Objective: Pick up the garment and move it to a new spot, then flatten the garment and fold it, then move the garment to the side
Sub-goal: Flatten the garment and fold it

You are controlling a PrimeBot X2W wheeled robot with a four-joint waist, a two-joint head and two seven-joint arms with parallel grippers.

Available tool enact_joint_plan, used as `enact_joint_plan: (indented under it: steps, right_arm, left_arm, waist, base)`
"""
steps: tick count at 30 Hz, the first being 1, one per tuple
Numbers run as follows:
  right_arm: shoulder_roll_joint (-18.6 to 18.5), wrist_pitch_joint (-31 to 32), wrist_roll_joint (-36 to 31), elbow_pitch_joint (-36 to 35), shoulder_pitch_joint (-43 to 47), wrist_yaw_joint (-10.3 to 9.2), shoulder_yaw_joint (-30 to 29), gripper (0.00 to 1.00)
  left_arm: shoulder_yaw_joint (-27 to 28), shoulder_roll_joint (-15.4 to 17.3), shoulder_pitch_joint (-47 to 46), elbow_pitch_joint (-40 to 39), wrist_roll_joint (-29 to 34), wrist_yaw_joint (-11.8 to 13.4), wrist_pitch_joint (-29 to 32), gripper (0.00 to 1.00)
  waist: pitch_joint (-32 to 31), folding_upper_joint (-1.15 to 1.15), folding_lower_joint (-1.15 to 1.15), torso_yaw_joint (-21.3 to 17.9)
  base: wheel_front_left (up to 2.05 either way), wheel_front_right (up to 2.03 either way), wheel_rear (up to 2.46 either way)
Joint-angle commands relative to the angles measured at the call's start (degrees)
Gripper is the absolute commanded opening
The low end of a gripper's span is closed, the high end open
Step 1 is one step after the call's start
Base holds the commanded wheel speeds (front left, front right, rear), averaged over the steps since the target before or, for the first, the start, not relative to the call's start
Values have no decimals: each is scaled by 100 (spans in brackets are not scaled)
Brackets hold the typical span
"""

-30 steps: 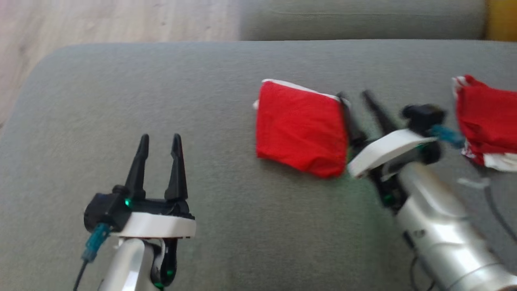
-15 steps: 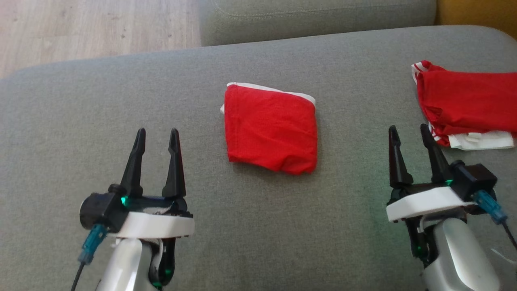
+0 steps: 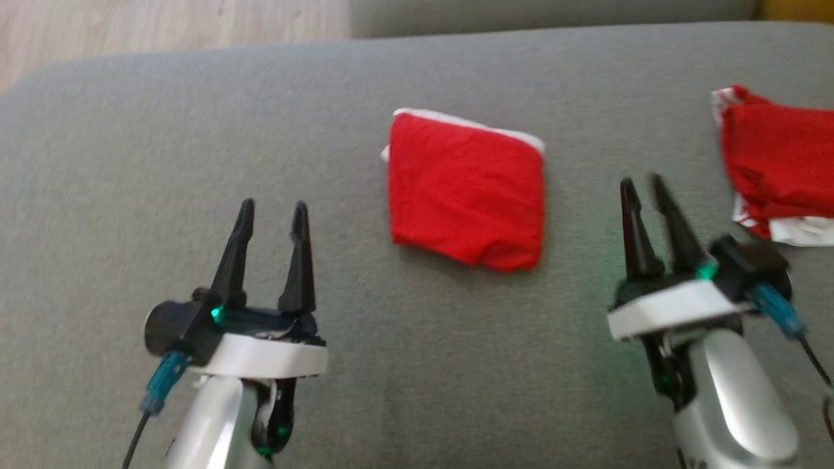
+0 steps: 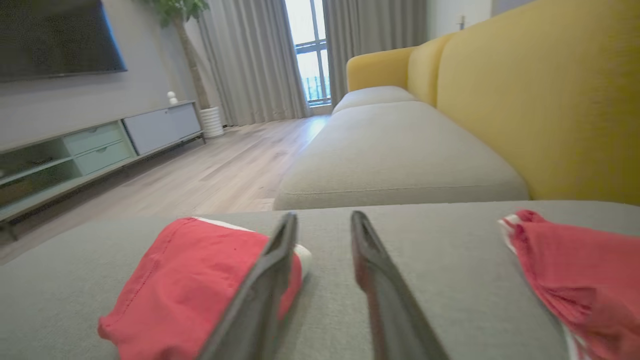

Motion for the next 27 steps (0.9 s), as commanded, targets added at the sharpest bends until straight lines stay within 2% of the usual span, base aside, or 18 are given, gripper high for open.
enact_joint_plan:
  steps: [1, 5, 8, 18, 24, 27]
  right_arm:
    - [41, 54, -109, -186, -398, 43, 229, 0]
    - [42, 316, -240, 218, -854, 43, 490, 0]
    - [-1, 451, -313, 778, -1240, 43, 578, 0]
    - [-60, 796, -448, 2932, -2167, 43, 202, 0]
    - [-19, 149, -637, 3079, -2520, 43, 87, 0]
    - [22, 16, -590, 3047, -2662, 43, 200, 0]
  left_arm:
    - [99, 47, -274, -166, -21, -1, -29, 100]
    - [-37, 47, -380, -115, -82, 21, -29, 100]
    - [-134, 47, -450, -79, -139, 34, -29, 100]
    - [-363, 47, -594, -55, -274, 104, -29, 100]
    - [-471, 47, -586, 15, -322, 161, -29, 100]
    - [-522, 47, -570, 1, -362, 184, -29, 100]
  waist:
    - [250, 0, 0, 261]
    - [490, 0, 0, 574]
    - [632, 0, 0, 799]
    - [788, 0, 0, 1259]
    - [689, 0, 0, 1401]
    - [672, 0, 0, 1491]
  base:
    - [0, 0, 0]
    - [0, 0, 0]
    - [0, 0, 0]
    - [0, 0, 0]
    - [0, 0, 0]
    - [0, 0, 0]
